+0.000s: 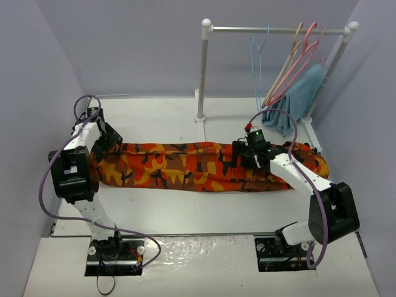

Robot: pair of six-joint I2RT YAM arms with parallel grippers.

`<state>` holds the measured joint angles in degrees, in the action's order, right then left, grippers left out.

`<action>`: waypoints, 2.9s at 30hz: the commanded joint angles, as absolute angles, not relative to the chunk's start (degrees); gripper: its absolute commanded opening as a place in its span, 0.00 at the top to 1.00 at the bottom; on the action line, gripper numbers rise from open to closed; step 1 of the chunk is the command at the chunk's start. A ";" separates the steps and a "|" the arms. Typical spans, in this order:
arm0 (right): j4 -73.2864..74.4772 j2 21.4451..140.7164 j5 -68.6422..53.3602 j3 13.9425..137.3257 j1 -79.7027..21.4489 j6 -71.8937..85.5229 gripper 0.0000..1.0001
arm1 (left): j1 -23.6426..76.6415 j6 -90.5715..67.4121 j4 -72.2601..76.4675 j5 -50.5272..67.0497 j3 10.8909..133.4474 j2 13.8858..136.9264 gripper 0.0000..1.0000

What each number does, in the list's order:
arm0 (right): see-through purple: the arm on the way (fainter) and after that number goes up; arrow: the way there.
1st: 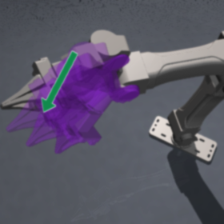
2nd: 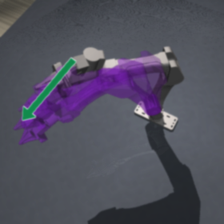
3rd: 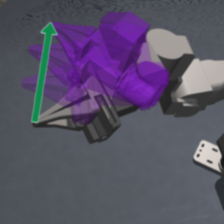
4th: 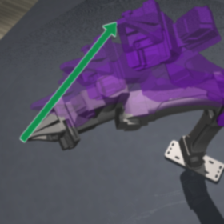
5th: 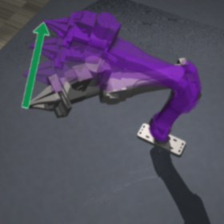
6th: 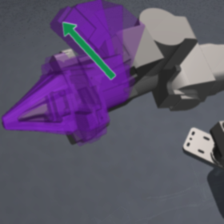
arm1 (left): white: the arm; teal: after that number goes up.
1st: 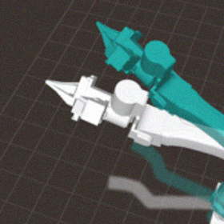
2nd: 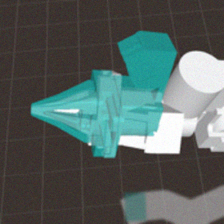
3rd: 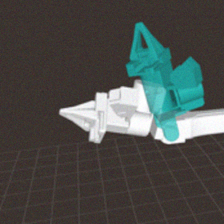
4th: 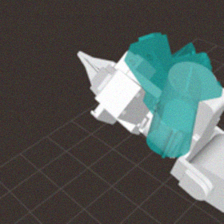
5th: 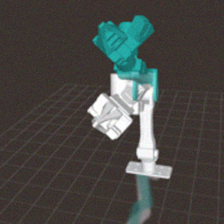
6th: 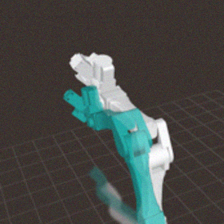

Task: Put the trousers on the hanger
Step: Fold the trousers

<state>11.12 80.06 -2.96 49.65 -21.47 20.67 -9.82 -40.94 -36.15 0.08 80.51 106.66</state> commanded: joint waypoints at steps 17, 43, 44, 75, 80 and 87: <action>8.26 81.12 -3.60 49.66 -21.88 20.13 0.19 | -9.67 -48.69 -35.42 -0.79 85.95 111.09 0.63; 7.57 82.35 -4.31 50.17 -21.88 19.61 0.19 | -7.42 -45.16 -41.11 -7.90 94.32 108.21 1.00; 7.56 82.35 -4.35 50.19 -21.88 19.65 0.19 | -7.38 -45.04 -41.41 -8.63 95.08 108.16 1.00; 7.60 82.69 -7.87 50.75 -22.59 17.42 0.19 | -16.47 -15.65 -36.29 -1.52 97.36 109.26 0.41; 7.41 83.39 -9.61 51.65 -22.66 17.37 0.19 | -19.38 -10.54 -35.76 3.28 96.24 111.74 0.42; 5.12 82.10 -9.58 49.96 -23.37 18.61 0.18 | -20.04 -7.92 -35.78 5.54 96.68 114.57 0.44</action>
